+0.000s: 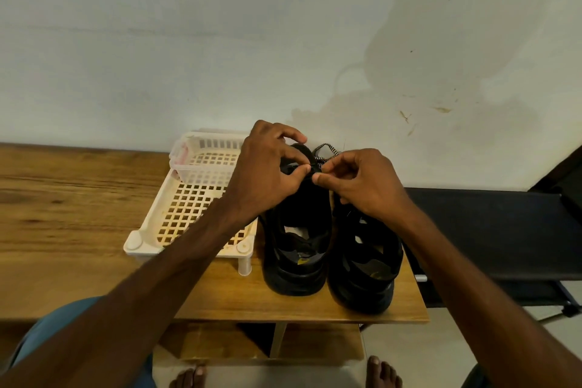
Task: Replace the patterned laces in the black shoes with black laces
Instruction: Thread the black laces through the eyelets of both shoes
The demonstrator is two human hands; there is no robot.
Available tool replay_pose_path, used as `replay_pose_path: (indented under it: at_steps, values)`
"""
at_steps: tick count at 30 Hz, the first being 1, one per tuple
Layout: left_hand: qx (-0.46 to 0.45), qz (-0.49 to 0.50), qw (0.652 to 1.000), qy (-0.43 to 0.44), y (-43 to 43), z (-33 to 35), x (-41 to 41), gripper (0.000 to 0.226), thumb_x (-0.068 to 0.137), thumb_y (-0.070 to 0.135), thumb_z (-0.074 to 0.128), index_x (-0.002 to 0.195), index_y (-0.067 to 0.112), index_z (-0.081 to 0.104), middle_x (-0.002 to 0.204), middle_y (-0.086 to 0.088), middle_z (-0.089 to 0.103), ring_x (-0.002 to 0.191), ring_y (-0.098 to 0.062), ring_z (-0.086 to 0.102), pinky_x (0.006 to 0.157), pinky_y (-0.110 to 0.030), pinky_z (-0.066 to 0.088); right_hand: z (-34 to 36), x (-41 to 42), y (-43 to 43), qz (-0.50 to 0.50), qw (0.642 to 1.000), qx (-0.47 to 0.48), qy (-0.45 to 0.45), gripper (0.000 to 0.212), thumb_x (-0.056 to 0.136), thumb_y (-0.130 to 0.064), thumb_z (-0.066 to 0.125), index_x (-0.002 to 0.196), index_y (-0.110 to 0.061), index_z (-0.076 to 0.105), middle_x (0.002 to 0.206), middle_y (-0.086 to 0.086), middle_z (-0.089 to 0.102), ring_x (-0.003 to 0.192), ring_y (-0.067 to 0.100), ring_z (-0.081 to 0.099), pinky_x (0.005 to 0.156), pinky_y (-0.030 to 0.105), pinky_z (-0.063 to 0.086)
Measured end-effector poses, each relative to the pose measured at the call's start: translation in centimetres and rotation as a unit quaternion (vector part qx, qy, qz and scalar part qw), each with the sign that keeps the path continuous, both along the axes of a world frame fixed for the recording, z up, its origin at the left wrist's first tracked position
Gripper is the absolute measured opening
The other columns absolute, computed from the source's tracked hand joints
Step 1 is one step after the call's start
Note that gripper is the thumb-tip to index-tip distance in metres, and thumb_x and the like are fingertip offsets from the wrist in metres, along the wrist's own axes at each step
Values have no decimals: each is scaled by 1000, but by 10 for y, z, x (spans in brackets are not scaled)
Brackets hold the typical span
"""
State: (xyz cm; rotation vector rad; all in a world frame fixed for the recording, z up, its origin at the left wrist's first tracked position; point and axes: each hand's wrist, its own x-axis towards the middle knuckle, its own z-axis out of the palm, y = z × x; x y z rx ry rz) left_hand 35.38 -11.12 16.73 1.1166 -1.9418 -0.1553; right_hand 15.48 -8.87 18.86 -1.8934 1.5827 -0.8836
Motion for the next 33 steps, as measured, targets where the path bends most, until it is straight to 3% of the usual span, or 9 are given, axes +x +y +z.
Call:
replay_pose_path:
  at_steps: [3,8,12,15,18,22,29,33]
  values:
    - [32,14,999,12,1,-2,0,7,77,35,78,82,32,82,115,18,67,109,-9,44,91,-40,44,-9,4,4,-11,998,5,68,22,81,-36,86,95,-21,79,80,-9,74,68,0,69,64,18,58]
    - [85,21,996,-22,7,-8,-6,3,77,32,82,80,32,82,118,19,65,116,-11,44,97,-40,42,-15,14,4,-57,993,-30,97,17,86,-34,81,96,-20,82,83,-7,76,73,3,69,73,26,61]
    - [126,42,990,-47,8,-11,-7,3,78,30,84,80,31,82,123,18,64,120,-10,40,100,-38,38,-16,15,4,-71,992,-6,108,8,90,-30,76,92,-23,81,80,-6,75,71,8,69,80,34,61]
    - [140,46,988,-55,7,-13,-7,3,78,30,84,80,31,82,123,17,64,119,-11,39,100,-38,38,-18,6,-1,-78,994,52,57,7,92,-24,75,86,-25,78,79,-6,75,63,12,72,78,38,63]
    - [142,40,988,-53,7,-14,-11,4,78,28,84,81,31,82,123,16,65,119,-12,40,100,-39,38,-19,-2,-5,-89,987,125,-50,6,92,-16,75,97,-16,80,95,2,77,78,17,76,74,37,65]
    - [150,26,987,-48,8,-16,-16,5,80,28,83,84,32,82,124,17,64,120,-14,41,101,-45,39,-18,-5,-8,-89,976,164,-110,15,93,-8,72,107,-6,77,104,7,75,91,16,72,69,24,61]
    - [130,40,990,-46,8,-17,-23,5,81,31,82,85,33,82,125,18,63,123,-15,41,101,-49,39,-17,-7,-8,-80,973,172,-129,13,93,-9,73,105,-8,78,100,7,75,90,15,73,68,23,61]
    - [131,56,987,-68,10,-17,-26,5,81,33,81,86,34,82,128,21,60,124,-12,38,99,-41,32,-15,-5,-7,-75,975,169,-122,13,93,-10,73,105,-8,78,99,8,75,87,13,73,66,21,60]
